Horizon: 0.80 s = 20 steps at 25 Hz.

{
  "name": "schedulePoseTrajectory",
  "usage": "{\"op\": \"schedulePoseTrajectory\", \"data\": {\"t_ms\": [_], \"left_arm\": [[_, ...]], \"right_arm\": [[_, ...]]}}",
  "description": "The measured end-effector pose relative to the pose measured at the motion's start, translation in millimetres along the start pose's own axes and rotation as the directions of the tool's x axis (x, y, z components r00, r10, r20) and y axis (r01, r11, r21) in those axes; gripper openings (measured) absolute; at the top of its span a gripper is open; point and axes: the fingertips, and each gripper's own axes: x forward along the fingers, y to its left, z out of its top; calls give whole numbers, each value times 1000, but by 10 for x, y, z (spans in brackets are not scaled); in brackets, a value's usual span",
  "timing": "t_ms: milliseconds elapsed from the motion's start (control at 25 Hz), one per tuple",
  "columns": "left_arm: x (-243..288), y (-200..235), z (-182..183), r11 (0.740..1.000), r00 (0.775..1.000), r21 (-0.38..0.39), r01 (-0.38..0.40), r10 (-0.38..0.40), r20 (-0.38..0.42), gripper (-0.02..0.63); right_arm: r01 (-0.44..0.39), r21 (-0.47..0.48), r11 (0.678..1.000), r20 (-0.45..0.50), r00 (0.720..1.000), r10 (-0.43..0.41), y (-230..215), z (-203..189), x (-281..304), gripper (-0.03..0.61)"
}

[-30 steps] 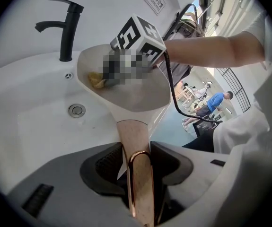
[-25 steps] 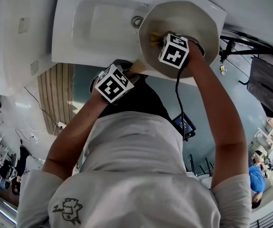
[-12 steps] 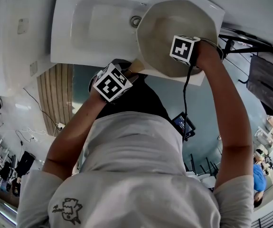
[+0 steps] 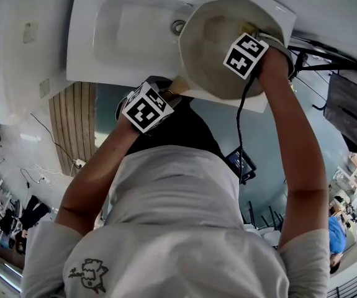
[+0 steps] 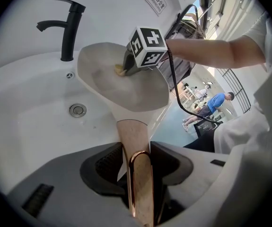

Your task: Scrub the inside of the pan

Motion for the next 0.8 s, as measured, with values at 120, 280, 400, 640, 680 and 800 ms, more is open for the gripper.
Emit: {"op": "schedulePoseTrajectory", "data": {"t_ms": [120,280,400,640,680,800], "left_arm": [[-7,8,1,1000,1000,1,-9,9,3,181],[-3,8,5,1000,1000,-2,-18,18,5,181],[9,-3,9,1000,1000,-5,-15,15,8,181],[1,-1,1,1000,1000,-5,-12,12,5,181],[-3,0,-4,1000,1000,-6,-12,12,3,181],[-6,-7,-3,1000,1000,-8,-7,7,1,181]], "right_arm": [[29,14,999,178,984,-31,20,330,-95,26],[-21,-17,1000,324,946,26,355,693,-233,26],[-91,-64,994,377,920,108,696,825,-306,25],[-251,-137,958,336,898,284,1187,658,-324,25],[-278,-143,950,320,895,310,1235,607,-326,25],[-367,-153,917,245,885,395,1366,415,-318,25]]}}
